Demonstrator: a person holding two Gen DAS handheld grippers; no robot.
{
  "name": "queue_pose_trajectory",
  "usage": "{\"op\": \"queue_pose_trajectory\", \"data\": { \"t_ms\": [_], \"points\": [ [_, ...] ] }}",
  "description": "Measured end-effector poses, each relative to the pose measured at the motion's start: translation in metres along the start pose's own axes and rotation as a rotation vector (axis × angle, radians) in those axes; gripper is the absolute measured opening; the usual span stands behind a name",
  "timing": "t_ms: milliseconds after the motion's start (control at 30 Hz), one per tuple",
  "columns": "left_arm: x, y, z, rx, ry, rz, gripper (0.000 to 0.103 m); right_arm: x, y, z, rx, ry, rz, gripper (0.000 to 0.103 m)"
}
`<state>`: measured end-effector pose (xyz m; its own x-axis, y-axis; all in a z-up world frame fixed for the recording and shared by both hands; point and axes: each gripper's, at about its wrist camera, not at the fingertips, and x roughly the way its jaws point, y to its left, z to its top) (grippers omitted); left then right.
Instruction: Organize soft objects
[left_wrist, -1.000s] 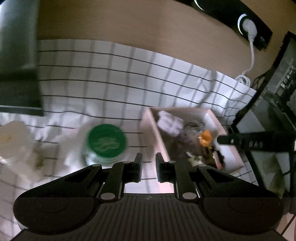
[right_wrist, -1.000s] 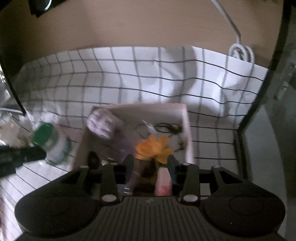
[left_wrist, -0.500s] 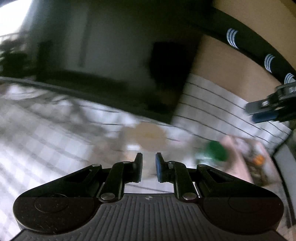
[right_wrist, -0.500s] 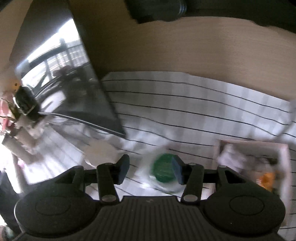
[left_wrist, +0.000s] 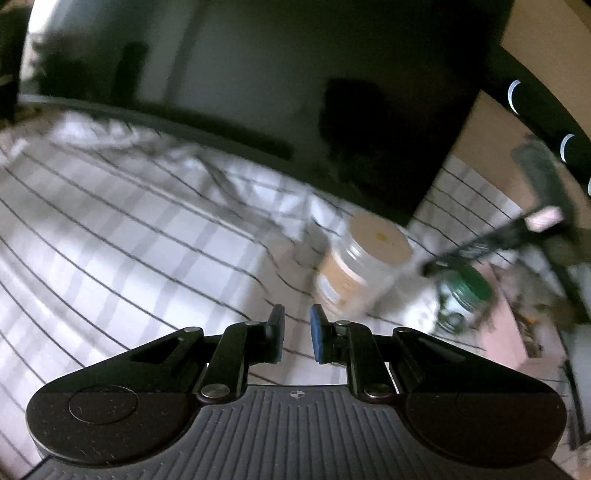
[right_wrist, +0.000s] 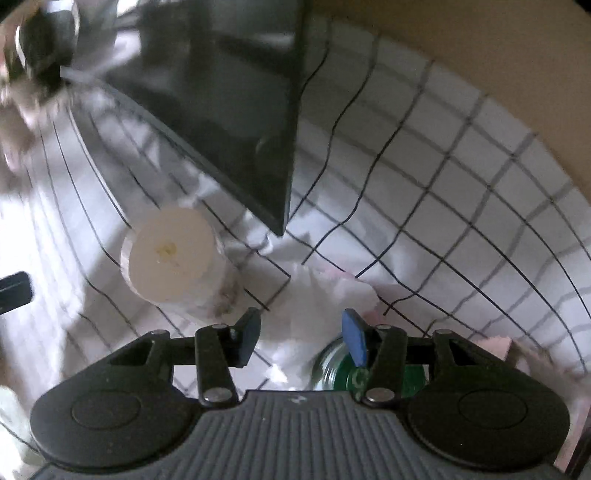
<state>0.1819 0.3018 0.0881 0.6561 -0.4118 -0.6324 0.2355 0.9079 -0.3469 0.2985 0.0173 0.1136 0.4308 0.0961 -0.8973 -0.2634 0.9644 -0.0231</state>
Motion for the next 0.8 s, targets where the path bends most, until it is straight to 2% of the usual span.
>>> {"op": "queue_pose_trajectory", "data": {
  "t_ms": [100, 200, 233, 267, 333, 400, 467, 533, 700, 767, 800],
  "points": [
    [0.018, -0.012, -0.015, -0.010, 0.033, -0.040, 0.016, 0.027, 0.002, 0.005, -0.041, 0.028, -0.041, 0.049],
    [0.037, -0.030, -0.022, 0.011, 0.075, -0.071, 0.016, 0.045, -0.007, 0.008, -0.003, 0.054, -0.056, 0.049],
    [0.041, -0.036, -0.023, 0.021, 0.084, -0.083, 0.016, 0.049, -0.009, 0.008, 0.007, 0.059, -0.053, 0.045],
    [0.045, -0.040, -0.024, 0.033, 0.090, -0.097, 0.016, 0.053, -0.009, 0.008, 0.008, 0.056, -0.050, 0.031],
    [0.048, -0.046, -0.025, 0.042, 0.094, -0.114, 0.016, 0.055, -0.007, 0.007, -0.019, 0.042, -0.031, 0.016],
    [0.049, -0.046, -0.026, 0.041, 0.097, -0.119, 0.016, 0.050, -0.001, 0.005, -0.057, 0.020, -0.013, 0.009],
    [0.049, -0.041, -0.025, 0.037, 0.097, -0.120, 0.016, 0.041, 0.002, -0.001, -0.048, 0.004, 0.029, 0.006],
    [0.051, -0.034, -0.025, 0.022, 0.099, -0.112, 0.016, 0.030, 0.004, -0.010, -0.019, 0.007, 0.106, 0.005],
    [0.059, -0.026, -0.027, 0.003, 0.120, -0.117, 0.016, 0.007, 0.012, -0.049, 0.029, 0.060, 0.302, 0.005],
    [0.062, -0.028, -0.029, 0.003, 0.131, -0.124, 0.016, -0.005, 0.014, -0.059, 0.015, 0.041, 0.330, 0.005],
    [0.064, -0.030, -0.030, 0.001, 0.137, -0.120, 0.016, -0.014, 0.014, -0.062, -0.010, 0.006, 0.291, 0.006]
  ]
}}
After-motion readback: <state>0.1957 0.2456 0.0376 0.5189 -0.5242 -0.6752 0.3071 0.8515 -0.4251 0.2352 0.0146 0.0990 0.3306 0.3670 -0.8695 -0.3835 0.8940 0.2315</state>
